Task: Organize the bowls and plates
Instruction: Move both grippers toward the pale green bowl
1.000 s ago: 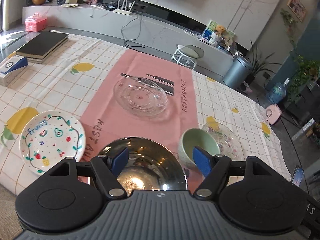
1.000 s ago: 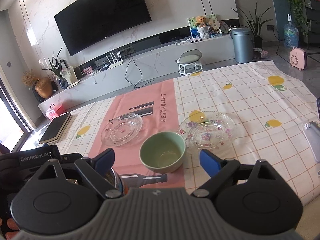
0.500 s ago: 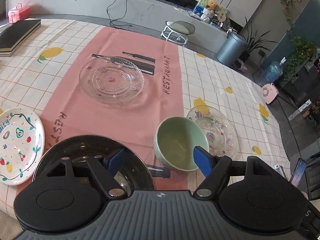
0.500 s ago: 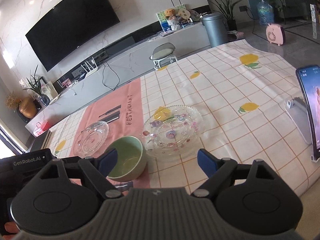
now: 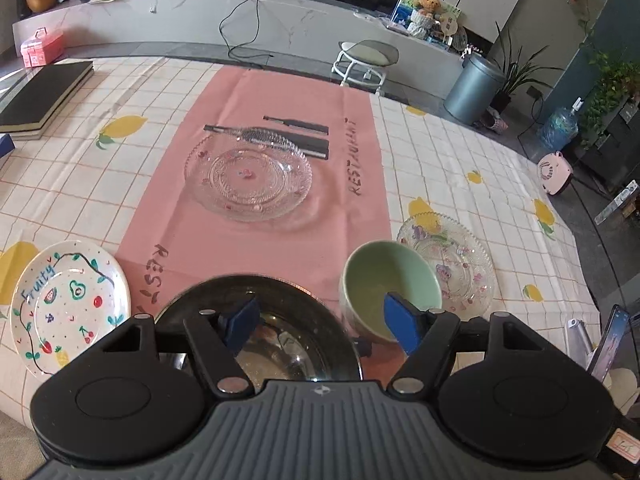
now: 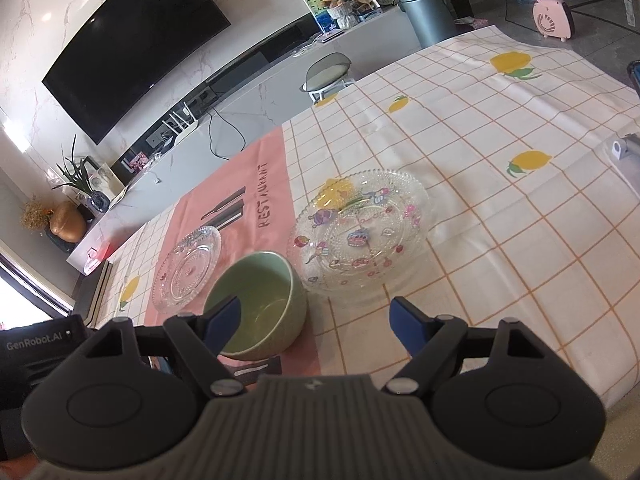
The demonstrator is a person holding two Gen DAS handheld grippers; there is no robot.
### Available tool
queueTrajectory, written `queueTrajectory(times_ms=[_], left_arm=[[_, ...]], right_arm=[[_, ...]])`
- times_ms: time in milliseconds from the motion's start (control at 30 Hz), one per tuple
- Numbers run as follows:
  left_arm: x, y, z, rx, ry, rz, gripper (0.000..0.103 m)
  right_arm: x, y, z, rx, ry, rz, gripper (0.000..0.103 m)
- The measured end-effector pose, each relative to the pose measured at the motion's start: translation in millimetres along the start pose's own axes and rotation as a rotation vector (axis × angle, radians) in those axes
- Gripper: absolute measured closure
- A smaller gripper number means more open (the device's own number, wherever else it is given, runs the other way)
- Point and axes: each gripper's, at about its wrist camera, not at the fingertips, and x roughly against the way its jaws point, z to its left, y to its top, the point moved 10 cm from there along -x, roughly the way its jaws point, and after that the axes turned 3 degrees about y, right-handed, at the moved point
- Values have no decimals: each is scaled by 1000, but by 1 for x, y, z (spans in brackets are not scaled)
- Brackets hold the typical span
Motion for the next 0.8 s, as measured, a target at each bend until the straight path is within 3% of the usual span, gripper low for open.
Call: queueTrajectory(times_ms=[133, 367, 533, 733, 800], left_arm=[[-1, 24, -17, -101, -15, -4, 18], [-51, 34, -46, -293, -81, 167, 19], [-82, 30, -54, -334, -86, 258, 23], [-107, 24, -51, -328, -57, 305, 29], [-115, 19, -48, -310, -43, 336, 40]], right_arm=[[-6, -1, 1, -43, 7, 13, 31], [-16, 3, 3, -103, 19, 16, 39], [-32, -4, -5, -198, 25, 63, 47], [-50, -6, -3, -231, 16, 84, 48], [-55, -9, -3, -218, -16, 91, 48]])
